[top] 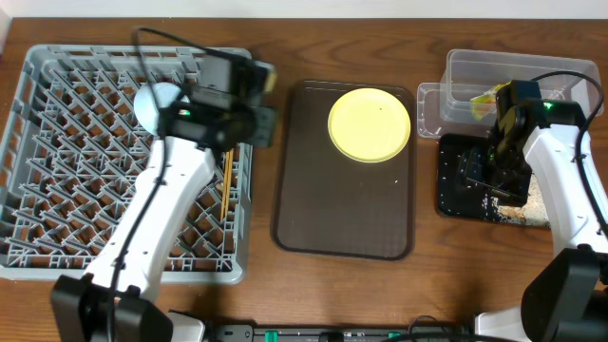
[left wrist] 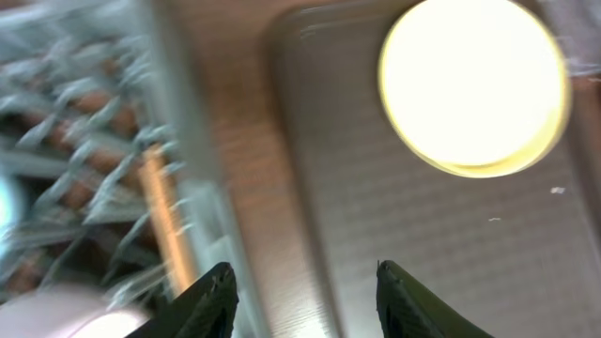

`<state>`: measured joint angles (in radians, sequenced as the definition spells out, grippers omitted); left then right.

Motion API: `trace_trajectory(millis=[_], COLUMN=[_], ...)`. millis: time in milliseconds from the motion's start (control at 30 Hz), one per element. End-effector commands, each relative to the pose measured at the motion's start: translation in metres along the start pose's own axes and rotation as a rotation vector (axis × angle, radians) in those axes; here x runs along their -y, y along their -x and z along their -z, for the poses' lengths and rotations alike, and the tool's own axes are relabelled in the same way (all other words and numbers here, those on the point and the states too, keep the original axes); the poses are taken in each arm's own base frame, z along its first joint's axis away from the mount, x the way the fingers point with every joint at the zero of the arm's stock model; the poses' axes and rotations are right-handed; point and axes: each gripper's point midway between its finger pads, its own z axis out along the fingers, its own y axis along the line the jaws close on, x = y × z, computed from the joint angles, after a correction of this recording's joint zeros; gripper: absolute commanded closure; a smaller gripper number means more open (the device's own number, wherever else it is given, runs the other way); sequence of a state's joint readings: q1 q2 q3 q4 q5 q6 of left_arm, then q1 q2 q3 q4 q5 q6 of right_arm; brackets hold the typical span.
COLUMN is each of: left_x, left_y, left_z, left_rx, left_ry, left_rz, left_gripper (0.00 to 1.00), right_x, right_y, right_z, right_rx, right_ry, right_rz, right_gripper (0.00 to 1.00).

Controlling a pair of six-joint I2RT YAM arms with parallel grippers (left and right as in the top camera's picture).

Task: Sort waste into correct bins and load items into the dishwasher
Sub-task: 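Reach the left gripper to the rim of the yellow plate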

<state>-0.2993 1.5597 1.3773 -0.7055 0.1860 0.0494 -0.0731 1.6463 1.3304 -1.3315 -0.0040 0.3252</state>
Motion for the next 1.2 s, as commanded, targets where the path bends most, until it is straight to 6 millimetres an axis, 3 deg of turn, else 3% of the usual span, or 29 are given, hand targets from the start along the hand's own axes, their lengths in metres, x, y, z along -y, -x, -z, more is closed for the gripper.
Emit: trace_trajectory(millis=[0, 267, 500, 667, 800, 933, 1167], left_x=[0.04, 0.106, 0.138, 0.135, 0.129, 0.116, 0.088], left_y=[0.009, 0.023, 0.005, -0.026, -0.048, -0.064, -0.111], left_z=[-0.016, -0.078, -0.139, -0.172, -0.184, -0.185, -0.171], left_rx=[0.017, 0.084, 0.054, -0.046, -0.126, -0.192, -0.403], left_ry=[-0.081, -0.173, -0.212, -0.202, -0.189, -0.129, -0.019], left_rz=[-0.072, -0.198, -0.25, -0.25, -0.245, -0.244, -0.25], left_gripper=[0.49, 0.49, 0.5, 0.5, 0.5, 0.5, 0.5], right_x=[0.0, 0.0, 0.0, 0.0, 0.0, 0.0, 0.0], right_y=[0.002, 0.002, 0.001, 0.001, 0.001, 0.001, 0.001], right_z=[0.008, 0.008, 0.008, 0.008, 0.008, 0.008, 0.008], right_rx=[0.031, 0.03, 0.027, 0.025, 0.025, 0.025, 0.025], right_ry=[0.012, 0.015, 0.014, 0.014, 0.013, 0.014, 0.014], right_rz=[0.007, 0.007, 0.007, 0.007, 0.007, 0.007, 0.008], right_gripper=[0.24, 0.24, 0.24, 0.24, 0.24, 0.24, 0.24])
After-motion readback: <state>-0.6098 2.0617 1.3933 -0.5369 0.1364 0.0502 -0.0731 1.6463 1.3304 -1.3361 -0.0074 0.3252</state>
